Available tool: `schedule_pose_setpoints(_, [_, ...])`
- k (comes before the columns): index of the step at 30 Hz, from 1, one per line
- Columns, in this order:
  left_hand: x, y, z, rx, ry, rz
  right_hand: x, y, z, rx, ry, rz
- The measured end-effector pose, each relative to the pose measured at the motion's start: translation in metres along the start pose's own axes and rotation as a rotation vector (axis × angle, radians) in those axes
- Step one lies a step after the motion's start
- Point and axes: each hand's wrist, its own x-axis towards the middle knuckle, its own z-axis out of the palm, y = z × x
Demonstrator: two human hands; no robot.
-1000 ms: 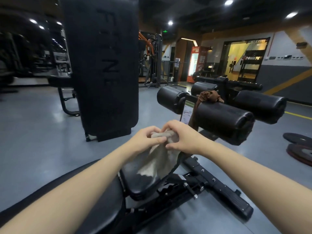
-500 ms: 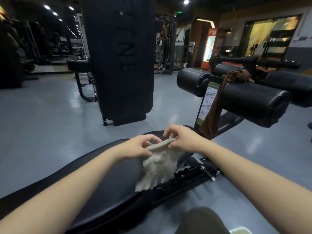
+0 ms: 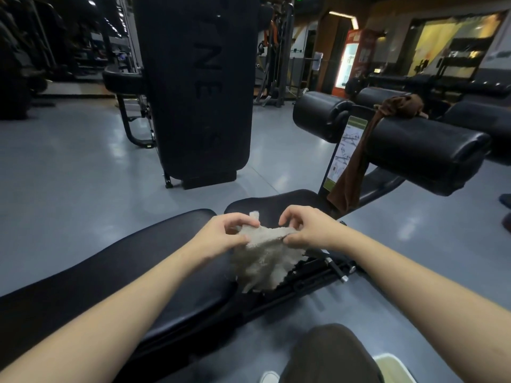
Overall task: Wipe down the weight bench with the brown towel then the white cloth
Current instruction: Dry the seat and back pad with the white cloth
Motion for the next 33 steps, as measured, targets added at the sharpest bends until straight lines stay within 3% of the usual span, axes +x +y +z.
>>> schedule_pose_setpoints(10, [-0.002, -0.032, 0.005, 0.097, -0.095, 0.107, 0.000, 0.036, 0.011, 0.474, -0.070, 0.038])
schedule_pose_setpoints(17, [0.040, -0.054, 0.006, 0.128, 0.040, 0.078, 0.053, 0.051, 0.009, 0.180, 0.159, 0.013])
schedule_pose_setpoints(22, [0.090, -0.074, 0.000, 0.344, 0.122, 0.039, 0.113, 0.065, 0.014, 0.067, 0.239, 0.015])
schedule_pose_setpoints(29, [0.137, -0.113, -0.010, 0.560, 0.113, -0.058, 0.170, 0.098, 0.034, -0.150, 0.245, 0.035])
schedule_pose_setpoints(33, [0.139, -0.124, -0.005, 0.662, 0.107, -0.081, 0.170, 0.106, 0.057, -0.443, 0.396, -0.023])
